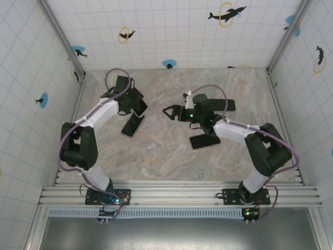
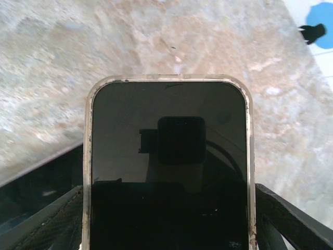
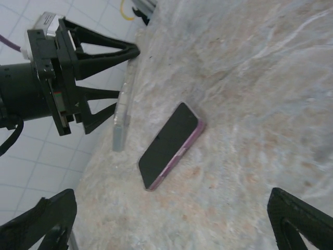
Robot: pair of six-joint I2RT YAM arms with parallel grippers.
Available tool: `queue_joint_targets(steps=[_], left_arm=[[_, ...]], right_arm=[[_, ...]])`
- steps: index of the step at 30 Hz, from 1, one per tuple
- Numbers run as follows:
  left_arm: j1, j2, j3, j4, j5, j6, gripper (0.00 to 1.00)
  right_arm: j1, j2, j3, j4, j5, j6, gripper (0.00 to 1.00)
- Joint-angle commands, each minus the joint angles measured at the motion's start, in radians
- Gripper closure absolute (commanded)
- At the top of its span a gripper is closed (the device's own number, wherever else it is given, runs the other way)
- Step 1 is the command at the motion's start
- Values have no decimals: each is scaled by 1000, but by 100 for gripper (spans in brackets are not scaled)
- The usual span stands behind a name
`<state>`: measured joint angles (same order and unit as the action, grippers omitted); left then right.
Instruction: Take the phone out of the phone case
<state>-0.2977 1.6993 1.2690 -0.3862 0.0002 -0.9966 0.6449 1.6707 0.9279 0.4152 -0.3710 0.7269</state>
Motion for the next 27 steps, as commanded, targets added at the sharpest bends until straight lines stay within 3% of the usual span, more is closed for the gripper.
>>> queue_joint_targets(steps=[1, 9, 13, 27], left_arm=[[-35, -68, -20, 75, 17, -78, 31], [-117, -94, -48, 110, 0, -133, 31], [-150, -96, -53, 113, -9, -147, 31], [-197, -94, -51, 134, -16, -180, 31]], right_arm=[[31, 39, 62, 76, 6, 44, 7], [78, 106, 114, 119, 27, 59, 19], [79, 134, 138, 119, 42, 72, 37], [82, 175, 165, 156, 33, 108, 65]])
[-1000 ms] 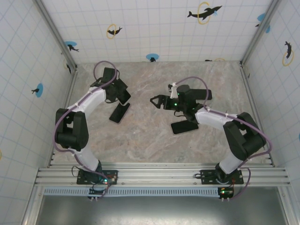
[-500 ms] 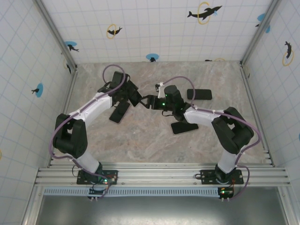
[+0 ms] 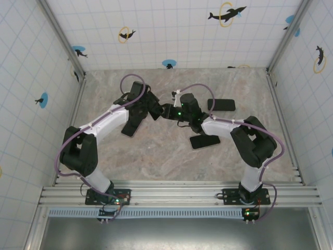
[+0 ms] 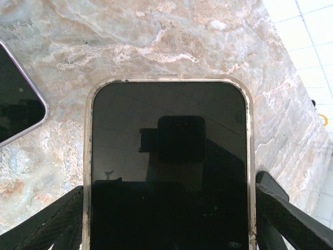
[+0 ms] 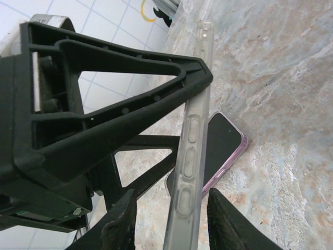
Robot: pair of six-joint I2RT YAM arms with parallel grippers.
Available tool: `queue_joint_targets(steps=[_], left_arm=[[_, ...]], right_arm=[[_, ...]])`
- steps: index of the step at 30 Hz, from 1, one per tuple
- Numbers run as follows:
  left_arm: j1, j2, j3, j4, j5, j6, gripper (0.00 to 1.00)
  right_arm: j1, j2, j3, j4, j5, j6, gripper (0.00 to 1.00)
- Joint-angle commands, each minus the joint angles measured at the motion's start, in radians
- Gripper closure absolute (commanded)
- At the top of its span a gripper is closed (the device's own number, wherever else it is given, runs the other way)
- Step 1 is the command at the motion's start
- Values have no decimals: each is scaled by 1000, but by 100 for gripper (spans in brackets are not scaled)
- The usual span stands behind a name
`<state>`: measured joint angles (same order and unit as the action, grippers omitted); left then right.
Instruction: Take the phone out of the phone case
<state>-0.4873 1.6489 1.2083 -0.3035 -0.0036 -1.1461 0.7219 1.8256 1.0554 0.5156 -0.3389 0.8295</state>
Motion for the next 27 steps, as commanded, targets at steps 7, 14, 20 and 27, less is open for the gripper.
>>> queue_joint_targets(steps=[7, 14, 20, 27], left_arm=[[-19, -39, 11, 52, -9, -43, 31], [-21, -42, 13, 53, -15, -44, 26], [-20, -56, -1, 68, -21, -19, 2], [-20, -92, 6, 57, -91, 111, 2]], right_arm=[[-1, 15, 22, 98, -7, 12, 79], [-12, 3, 5, 110, -10, 15, 88], [-27, -24, -3, 88, -9, -11, 89], [-63, -81, -20, -14, -29, -150, 89]])
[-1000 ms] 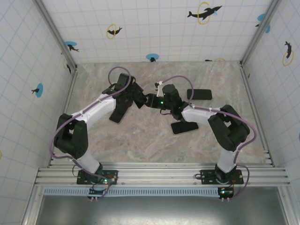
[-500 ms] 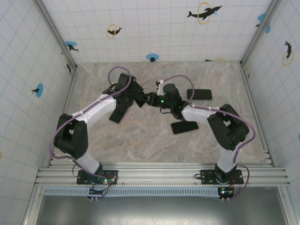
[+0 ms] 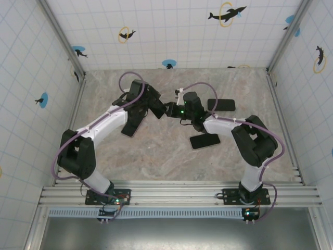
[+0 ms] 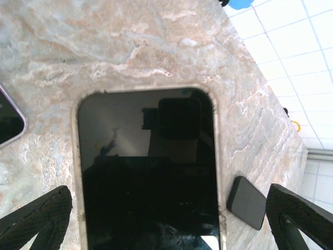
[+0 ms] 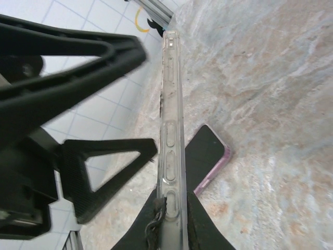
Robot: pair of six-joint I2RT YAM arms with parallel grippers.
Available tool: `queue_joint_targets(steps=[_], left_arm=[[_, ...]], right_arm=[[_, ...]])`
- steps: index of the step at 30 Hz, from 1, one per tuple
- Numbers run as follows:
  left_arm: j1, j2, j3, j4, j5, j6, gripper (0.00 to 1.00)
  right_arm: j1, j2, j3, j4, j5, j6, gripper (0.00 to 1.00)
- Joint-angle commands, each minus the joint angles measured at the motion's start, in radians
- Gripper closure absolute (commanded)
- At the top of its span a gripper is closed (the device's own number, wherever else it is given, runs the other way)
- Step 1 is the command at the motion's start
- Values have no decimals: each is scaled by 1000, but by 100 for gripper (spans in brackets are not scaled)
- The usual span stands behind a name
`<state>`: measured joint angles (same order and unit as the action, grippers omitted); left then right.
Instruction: Take the phone out of the phone case
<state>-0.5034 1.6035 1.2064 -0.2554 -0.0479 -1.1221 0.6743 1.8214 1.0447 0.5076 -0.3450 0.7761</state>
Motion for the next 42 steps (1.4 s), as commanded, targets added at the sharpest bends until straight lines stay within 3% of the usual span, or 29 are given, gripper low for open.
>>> queue_joint_targets(steps=[1, 5, 9, 15, 21, 27, 31, 42], left_arm=[[-4, -54, 11, 9, -52, 128, 2], [-1, -72, 61, -13, -41, 382, 2], [-1, -72, 123, -79, 7, 742, 2], [0, -118, 99, -153, 211, 1255, 2], [12, -181, 37, -199, 383, 1596, 3], [10, -199, -4, -268, 517, 1788, 6], [7, -191, -16, -306, 627, 1843, 15], [-77, -181, -78, -298, 717, 1926, 25]], right_arm=[[-23, -89, -10, -33, -30, -137, 89], [-48, -134, -12, -164, -94, -346, 88], [-78, -188, -23, -277, -134, -550, 87], [-110, -227, 35, -545, -181, -867, 87], [-106, -279, 52, -729, -136, -1164, 87], [-72, -331, 54, -857, -73, -1377, 87], [-46, -382, 33, -876, -55, -1454, 87], [-23, -456, -10, -828, -91, -1462, 87]])
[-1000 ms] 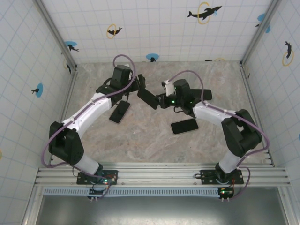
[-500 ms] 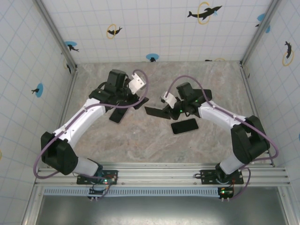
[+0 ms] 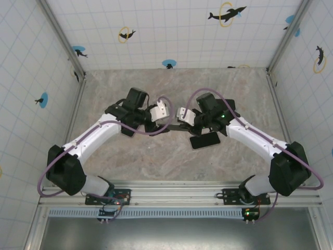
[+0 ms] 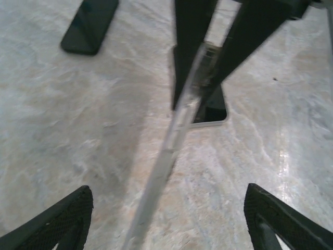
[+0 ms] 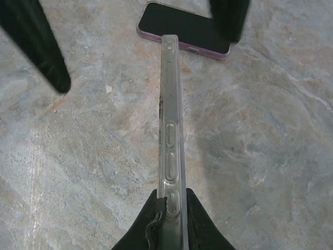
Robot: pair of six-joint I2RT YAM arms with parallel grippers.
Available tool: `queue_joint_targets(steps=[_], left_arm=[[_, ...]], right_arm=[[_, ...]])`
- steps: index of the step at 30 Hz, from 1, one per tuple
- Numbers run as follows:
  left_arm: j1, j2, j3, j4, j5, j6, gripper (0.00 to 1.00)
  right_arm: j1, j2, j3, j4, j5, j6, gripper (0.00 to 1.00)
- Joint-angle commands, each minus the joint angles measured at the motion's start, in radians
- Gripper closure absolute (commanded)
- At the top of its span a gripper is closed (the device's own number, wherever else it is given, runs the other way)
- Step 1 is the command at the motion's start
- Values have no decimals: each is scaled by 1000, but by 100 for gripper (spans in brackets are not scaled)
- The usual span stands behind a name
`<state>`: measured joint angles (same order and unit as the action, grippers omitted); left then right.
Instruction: Take the phone out of the phone case
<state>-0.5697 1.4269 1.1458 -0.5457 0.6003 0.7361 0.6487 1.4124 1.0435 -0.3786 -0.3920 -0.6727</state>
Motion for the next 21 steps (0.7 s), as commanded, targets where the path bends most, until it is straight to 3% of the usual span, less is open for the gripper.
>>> queue_joint_targets(steps=[1, 10, 21], left_arm=[[-14, -5, -24, -4, 68, 70, 26], [-38, 4, -46, 57, 59, 141, 46], [-40, 54, -30, 69, 92, 160, 60]], right_arm=[[2, -50, -12, 69, -57, -9, 87], [9, -38, 2, 76, -112, 6, 88], [24, -26, 21, 85, -130, 20, 88]])
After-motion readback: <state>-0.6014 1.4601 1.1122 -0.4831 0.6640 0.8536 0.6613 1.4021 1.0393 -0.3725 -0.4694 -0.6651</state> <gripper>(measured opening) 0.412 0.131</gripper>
